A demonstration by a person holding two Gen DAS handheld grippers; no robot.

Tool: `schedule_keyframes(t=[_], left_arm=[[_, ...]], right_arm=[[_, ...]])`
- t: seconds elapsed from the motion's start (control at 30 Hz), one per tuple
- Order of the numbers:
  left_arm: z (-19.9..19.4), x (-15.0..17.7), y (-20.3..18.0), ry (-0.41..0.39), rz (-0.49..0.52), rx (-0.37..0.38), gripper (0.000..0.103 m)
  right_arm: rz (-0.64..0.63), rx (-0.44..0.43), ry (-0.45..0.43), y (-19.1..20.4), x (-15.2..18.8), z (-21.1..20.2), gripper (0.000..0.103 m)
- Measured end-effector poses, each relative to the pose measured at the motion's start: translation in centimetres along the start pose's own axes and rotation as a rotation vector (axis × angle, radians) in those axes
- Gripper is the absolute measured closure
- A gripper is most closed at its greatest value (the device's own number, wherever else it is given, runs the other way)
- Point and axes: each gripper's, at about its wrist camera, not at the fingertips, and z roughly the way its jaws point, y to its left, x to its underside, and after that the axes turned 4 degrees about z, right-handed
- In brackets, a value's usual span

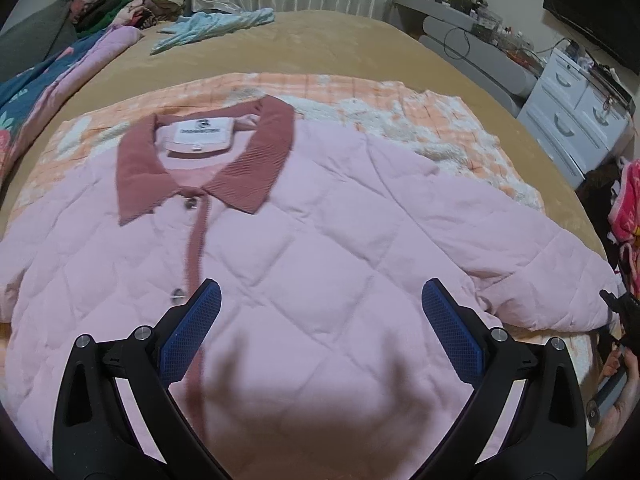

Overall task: Fold large clothes
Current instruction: 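Reach the right tool to the jacket sleeve cuff and close on it, then lift the sleeve cuff with the right tool and carry it over the jacket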

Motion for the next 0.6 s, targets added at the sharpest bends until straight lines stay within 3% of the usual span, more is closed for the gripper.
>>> schedule_keyframes(t=[0.17, 0.43, 0.6], left_arm=[[-1.9, 0.1, 2.5, -0.015, -0.021, 0.009, 0.009], [-5.1, -0.3, 5.7, -0.052, -0.042, 0.021, 0.009], [-6.7, -0.4, 7.5, -0.071, -0.058, 0.035, 0.009]], right_arm=[[-0.212, -0.067, -0.077, 5.1, 1.2, -2.9, 0.087], [-0.482, -0.227, -0.145, 13.3, 5.4, -7.4, 0.088], [-0.591, -0.304, -0.143, 18.1, 8.1, -8.6, 0.089]])
